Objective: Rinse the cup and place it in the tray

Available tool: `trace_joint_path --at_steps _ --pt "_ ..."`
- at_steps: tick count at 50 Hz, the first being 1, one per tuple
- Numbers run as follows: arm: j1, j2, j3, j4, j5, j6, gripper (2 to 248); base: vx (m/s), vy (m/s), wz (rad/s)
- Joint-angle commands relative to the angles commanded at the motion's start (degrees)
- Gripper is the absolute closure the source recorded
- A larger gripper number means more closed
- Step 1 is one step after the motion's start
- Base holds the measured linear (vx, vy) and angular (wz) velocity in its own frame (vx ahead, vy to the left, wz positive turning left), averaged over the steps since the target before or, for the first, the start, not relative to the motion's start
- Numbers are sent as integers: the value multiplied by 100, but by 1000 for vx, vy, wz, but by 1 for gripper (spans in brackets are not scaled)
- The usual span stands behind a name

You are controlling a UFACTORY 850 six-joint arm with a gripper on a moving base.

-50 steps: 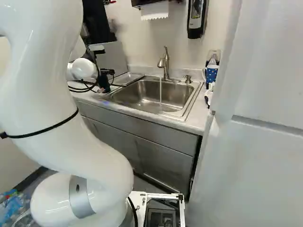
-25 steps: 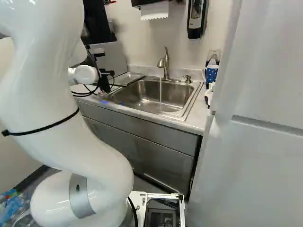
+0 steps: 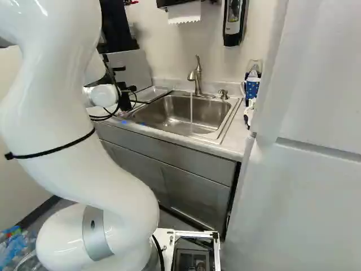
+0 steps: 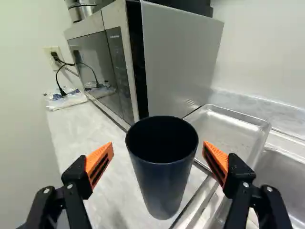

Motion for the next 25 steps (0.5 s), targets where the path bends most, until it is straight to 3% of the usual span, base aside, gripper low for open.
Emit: trace_joint_path --at_steps 25 --pt "-24 -203 102 0 667 0 3 0 0 0"
